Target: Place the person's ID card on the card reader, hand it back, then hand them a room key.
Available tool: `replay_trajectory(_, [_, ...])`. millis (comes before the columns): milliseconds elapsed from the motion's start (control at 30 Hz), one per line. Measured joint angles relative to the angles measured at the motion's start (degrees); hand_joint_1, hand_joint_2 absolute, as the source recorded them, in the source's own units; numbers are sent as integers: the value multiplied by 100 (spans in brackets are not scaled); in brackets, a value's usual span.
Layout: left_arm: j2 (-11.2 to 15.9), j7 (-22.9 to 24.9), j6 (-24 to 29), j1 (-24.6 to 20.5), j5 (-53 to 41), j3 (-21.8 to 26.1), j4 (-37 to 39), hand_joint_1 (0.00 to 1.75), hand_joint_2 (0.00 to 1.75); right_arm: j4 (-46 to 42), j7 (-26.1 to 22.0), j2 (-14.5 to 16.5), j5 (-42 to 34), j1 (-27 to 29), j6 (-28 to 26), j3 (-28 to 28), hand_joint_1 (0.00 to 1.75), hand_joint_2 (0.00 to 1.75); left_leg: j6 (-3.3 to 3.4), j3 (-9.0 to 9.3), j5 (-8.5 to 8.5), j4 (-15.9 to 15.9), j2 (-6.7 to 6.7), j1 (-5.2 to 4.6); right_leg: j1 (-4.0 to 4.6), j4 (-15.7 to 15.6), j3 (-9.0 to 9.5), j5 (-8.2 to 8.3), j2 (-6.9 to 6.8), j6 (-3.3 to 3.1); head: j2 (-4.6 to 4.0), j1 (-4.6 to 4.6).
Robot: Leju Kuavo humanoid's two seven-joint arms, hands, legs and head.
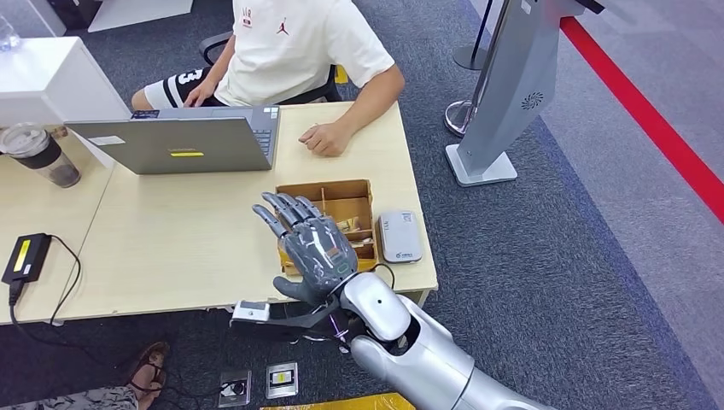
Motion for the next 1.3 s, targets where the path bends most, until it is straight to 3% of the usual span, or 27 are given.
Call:
replay_trajectory(533, [-24,0,10,2,84,38,0,0,175,1556,417,366,93,-482,-648,242,0,175,0,1,0,1,0,0,-1,0,-1,0,1,0,0,0])
replay_trajectory(1300, [-23,4,137,12,202,36,0,0,175,2076,895,231,131,-507,-507,-13,0,175,0,4,0,2,2,0,-1,-1,-2,0,3,0,0,1])
